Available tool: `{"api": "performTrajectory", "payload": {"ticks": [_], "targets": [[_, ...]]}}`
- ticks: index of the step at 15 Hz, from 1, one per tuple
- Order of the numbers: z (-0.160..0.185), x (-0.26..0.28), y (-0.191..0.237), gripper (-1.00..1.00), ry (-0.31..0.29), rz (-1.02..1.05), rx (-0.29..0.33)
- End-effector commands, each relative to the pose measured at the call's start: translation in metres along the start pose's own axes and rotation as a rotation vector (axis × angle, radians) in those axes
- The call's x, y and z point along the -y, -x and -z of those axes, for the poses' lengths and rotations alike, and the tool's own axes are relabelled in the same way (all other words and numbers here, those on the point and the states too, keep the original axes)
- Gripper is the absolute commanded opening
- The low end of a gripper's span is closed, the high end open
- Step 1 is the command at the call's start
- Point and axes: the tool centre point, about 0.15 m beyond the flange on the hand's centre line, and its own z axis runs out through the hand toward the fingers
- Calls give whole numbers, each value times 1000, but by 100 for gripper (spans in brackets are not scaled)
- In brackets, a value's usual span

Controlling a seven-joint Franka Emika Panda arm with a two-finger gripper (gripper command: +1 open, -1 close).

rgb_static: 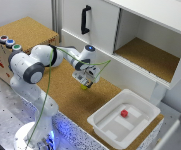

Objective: Lift the yellow block

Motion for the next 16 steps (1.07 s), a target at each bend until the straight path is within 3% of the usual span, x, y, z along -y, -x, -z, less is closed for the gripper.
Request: {"api": "performTrajectory", "payload": {"ticks": [1,7,10,11,16], "targets": [[-33,15,-26,100,-11,3,66],[-28,22,-10,100,73,-15,133],[-43,23,-12,100,80,-16,145],[-46,24,-12,-100,89,-20,135],[-35,17,-12,-100,126,-51,124]]}}
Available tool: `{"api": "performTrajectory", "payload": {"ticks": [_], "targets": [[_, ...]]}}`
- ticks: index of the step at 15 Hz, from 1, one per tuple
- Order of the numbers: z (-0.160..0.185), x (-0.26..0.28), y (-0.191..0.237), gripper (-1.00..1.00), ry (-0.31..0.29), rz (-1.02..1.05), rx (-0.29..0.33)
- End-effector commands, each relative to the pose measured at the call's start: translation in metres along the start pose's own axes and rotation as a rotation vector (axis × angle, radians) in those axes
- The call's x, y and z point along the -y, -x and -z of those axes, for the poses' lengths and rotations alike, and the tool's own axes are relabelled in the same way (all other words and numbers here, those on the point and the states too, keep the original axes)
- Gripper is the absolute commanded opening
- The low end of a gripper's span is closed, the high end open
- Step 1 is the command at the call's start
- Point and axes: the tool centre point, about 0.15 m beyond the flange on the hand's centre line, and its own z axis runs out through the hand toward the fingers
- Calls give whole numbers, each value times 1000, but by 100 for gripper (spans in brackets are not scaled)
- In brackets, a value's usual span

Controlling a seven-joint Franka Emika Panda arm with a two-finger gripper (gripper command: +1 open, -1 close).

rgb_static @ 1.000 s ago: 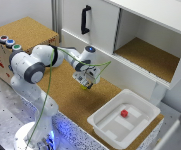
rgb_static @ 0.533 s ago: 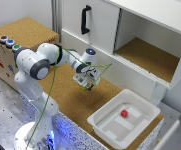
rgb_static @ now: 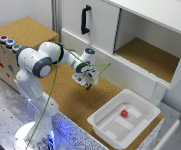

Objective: Lift the yellow block

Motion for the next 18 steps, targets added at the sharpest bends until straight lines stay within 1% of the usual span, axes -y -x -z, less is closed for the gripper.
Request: {"api": "performTrajectory", "payload": {"ticks": [1,3,7,9,10,11,13,15,16,18], "targets": [[4,-5,-12,-100,120,-45,55],[4,-7,-11,-100,132,-56,61],[14,-5,-7,-100,138,-94,48],[29,-3,-4,-100,119,-143,25],[41,-1,-5,-100,112,-165,6],[60,0,-6,-100,103,-187,-26],[94,3,-7,-100,112,-189,-68],[128,8,-1,-100,135,-177,-87],[146,11,4,-100,157,-161,-79],[172,14,11,-100,175,-149,-65]]}}
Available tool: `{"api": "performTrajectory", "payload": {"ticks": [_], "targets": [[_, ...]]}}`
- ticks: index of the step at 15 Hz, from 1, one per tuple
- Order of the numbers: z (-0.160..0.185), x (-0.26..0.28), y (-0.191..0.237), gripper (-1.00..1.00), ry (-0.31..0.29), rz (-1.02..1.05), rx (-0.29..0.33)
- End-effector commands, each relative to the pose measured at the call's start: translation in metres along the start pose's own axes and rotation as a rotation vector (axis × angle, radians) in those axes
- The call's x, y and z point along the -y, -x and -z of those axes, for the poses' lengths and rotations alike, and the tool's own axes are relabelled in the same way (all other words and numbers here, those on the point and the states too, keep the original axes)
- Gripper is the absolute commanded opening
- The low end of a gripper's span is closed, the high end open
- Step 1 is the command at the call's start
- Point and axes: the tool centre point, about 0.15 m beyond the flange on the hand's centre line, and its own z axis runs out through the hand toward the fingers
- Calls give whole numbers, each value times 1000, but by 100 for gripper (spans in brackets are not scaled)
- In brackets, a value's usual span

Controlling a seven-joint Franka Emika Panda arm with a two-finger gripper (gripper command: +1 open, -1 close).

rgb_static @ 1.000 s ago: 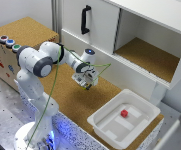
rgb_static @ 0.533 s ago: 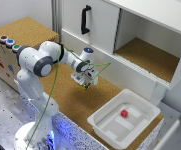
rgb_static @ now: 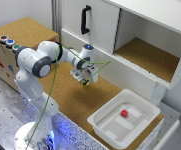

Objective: Lift the yellow block

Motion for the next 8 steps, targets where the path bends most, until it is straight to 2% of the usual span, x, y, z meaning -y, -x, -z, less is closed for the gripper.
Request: {"api": "performTrajectory", "payload": {"ticks": [1,4,8], "targets": [[100,3,23,-100,119,7,-13],[132,8,28,-100,154,2,-34],[135,5,24,-100,137,-16,-60]]}}
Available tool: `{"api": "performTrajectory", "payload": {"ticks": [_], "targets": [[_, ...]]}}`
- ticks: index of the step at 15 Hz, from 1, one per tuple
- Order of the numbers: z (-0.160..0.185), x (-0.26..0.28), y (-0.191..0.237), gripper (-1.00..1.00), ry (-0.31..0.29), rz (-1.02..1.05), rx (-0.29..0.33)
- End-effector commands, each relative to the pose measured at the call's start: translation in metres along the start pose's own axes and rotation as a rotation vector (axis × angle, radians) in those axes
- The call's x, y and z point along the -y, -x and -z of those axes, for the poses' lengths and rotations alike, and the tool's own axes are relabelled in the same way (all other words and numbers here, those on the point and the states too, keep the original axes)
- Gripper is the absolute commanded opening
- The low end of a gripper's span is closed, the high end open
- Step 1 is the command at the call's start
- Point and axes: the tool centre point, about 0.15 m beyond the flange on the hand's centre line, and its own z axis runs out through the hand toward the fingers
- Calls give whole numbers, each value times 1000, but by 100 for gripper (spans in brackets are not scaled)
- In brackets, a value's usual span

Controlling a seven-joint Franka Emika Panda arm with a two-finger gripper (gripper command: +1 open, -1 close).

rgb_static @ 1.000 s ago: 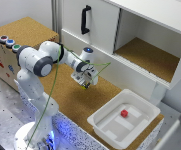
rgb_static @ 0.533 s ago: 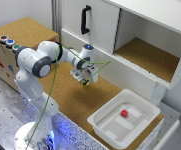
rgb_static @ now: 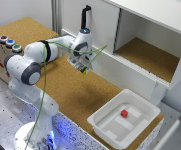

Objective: Lift the yellow block

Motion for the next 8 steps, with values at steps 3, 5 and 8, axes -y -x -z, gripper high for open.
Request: {"api": "performTrajectory", "payload": {"ticks": [3,5,8], "targets": [[4,-4,-6,-100,21,-21,-3],[-19,-8,-7,-100,-9,-34,29],[-57,-11,-7,-100,-32,-42,52]]}}
